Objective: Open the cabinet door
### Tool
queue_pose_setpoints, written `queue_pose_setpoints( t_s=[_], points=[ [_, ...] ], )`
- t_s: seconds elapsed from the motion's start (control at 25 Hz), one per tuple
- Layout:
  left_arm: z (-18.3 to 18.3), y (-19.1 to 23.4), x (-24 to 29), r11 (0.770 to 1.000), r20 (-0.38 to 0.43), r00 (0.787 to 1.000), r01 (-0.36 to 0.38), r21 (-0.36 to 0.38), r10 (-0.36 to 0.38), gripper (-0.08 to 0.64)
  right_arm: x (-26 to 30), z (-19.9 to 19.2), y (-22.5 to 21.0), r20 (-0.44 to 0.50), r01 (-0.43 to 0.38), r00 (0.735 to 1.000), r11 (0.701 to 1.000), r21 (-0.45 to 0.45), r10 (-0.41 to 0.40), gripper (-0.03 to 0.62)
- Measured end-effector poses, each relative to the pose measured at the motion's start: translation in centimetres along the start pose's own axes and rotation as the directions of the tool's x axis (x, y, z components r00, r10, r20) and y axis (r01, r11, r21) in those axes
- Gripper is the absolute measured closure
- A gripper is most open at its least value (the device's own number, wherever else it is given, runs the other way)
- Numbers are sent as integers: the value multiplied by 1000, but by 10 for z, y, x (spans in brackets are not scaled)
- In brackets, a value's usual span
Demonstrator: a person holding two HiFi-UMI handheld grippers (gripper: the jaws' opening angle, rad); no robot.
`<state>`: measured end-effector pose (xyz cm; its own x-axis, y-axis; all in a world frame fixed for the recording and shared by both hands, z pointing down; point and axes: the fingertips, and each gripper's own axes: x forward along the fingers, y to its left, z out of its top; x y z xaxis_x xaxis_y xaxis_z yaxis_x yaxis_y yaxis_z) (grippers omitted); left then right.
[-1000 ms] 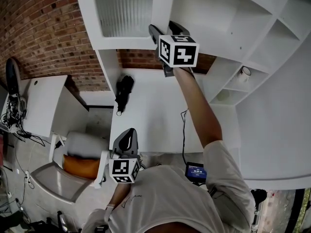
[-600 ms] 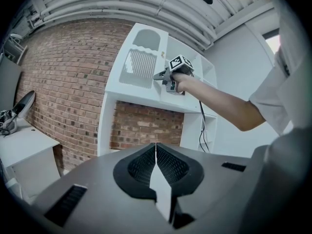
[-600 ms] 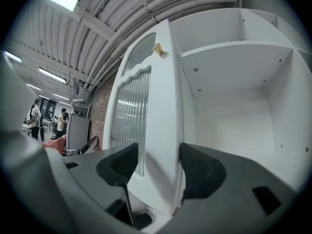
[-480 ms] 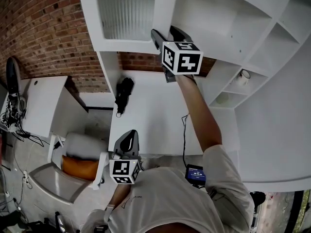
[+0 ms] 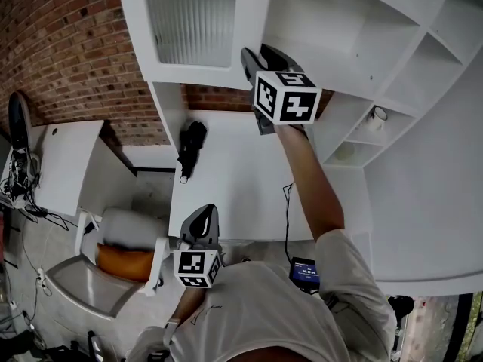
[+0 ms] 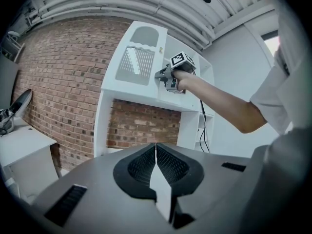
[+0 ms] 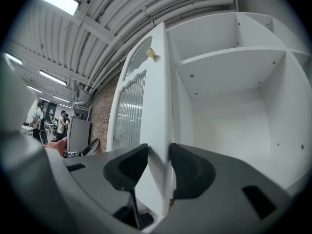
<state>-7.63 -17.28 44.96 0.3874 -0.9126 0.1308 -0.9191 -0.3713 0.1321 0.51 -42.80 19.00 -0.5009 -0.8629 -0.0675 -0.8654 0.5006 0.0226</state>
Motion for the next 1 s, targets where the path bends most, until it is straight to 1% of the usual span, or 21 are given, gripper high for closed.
queue_pose_setpoints(
  t_s=[0.2, 0.36, 0.64, 1.0],
  points=[
    [1, 1, 0, 1000, 4, 1000, 7, -3, -7, 543, -5, 1, 4, -2, -14, 1000, 1000, -1, 14, 463],
    [-1, -2, 1, 1000, 0, 1000, 15, -7, -15, 543, -13, 0, 8, -9, -20, 1000, 999, -25, 20, 471],
    [-2, -5, 3, 1000, -3, 1000, 24, -12, -24, 543, -23, 2, 14, 8, -58, 998, 998, -7, 58, 486],
    [-4, -9, 4, 999, -4, 1000, 31, -23, -31, 543, -38, 2, 24, 16, -101, 995, 995, 0, 101, 486]
  ],
)
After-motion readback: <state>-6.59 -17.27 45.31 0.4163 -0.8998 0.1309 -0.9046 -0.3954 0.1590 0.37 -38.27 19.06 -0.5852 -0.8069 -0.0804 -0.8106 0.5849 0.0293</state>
